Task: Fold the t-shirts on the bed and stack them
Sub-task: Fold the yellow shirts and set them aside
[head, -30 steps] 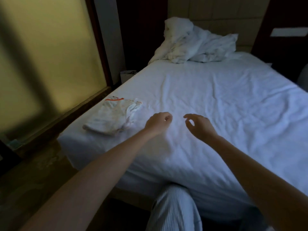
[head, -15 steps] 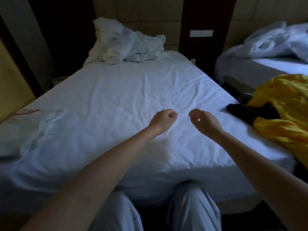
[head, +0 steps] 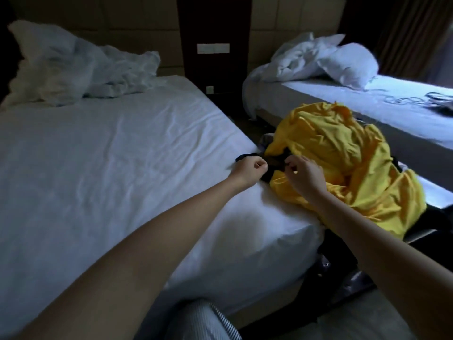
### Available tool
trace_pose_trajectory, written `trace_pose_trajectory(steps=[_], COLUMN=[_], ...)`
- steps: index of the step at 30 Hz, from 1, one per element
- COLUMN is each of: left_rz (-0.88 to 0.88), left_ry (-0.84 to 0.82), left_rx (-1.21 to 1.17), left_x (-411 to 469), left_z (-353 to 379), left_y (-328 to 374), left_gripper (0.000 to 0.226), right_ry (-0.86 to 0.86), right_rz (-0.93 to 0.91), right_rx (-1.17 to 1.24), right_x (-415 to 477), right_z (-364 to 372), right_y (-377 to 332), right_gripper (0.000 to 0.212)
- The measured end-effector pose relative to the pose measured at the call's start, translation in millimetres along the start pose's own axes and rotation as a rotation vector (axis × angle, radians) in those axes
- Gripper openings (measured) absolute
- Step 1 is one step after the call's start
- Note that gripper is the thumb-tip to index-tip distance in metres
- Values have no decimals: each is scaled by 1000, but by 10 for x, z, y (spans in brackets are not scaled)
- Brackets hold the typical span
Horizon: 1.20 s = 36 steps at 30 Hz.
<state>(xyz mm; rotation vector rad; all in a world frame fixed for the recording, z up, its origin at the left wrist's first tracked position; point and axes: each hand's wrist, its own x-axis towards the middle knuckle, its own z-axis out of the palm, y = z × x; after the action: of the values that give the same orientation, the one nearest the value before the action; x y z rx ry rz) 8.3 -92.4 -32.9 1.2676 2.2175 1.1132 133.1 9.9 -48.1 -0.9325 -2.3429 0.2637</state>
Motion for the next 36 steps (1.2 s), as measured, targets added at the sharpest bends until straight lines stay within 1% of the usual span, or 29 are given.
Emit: trace_pose_trajectory(steps=[2,3,5,6,8,9,11,12,13,14,15,16,18,20,23,25,26,27,29,30,31,32,33,34,36], left_rz=[5,-1,-26,-52,-138,-184,-262,-294,-319,-336,-348,-351,-328,-304,-349,-357,-352,-349,-355,-357,-360,-361,-357,-349,-319], left_ry=[-18,-33,-57,-61,-66,-73,-85,-88,-88,-87,-79,-58,30,133,192,191,198,207,215,215,206,190,169,145,54], left_rx=[-49,-78,-149,-192,-279,-319,-409,-469,-532,-586,-620,-634,-616,-603,-632,-574,-547,-527,-509,-499,-485,-466,-440,-415,-404], left_x=[231,338,527,589,680,708,752,780,808,832,847,861,904,919,930,892,861,828,773,748,720,692,653,633,608], left_z=[195,286,459,534,678,739,825,846,859,861,852,844,806,730,616,566,539,503,430,396,367,358,363,378,406], left_y=[186,257,363,397,418,413,401,405,417,446,488,526,558,545,473,398,356,311,216,174,141,113,99,98,131], left_gripper=[28,28,30,31,37,41,51,57,63,69,73,72,62,51,46,45,45,44,45,45,45,44,43,44,57], right_ry=[26,4,-95,-142,-133,-89,31,74,77,39,-15,-51,-22,26,189,277,268,210,-20,-137,-210,-222,-181,-130,-123], right_rz=[149,235,376,404,389,378,346,266,139,3,-84,-100,-39,12,36,107,162,219,327,361,377,384,382,371,317], right_rx=[-76,-97,-121,-129,-137,-120,-14,56,135,228,331,410,491,476,408,314,242,171,72,33,6,7,72,208,484], right_x=[164,232,330,355,388,393,375,352,312,254,194,148,122,119,151,192,234,286,381,416,444,455,457,448,381], right_z=[-48,-66,-50,-25,38,77,161,189,237,290,331,323,282,231,120,17,-35,-88,-138,-141,-124,-108,-90,-76,-54], right_y=[323,465,708,796,901,923,886,838,777,703,626,557,507,539,603,624,646,677,772,824,869,893,897,865,733], right_gripper=[41,50,61,59,41,33,24,21,19,20,22,22,14,10,21,33,42,52,64,62,55,44,34,27,17])
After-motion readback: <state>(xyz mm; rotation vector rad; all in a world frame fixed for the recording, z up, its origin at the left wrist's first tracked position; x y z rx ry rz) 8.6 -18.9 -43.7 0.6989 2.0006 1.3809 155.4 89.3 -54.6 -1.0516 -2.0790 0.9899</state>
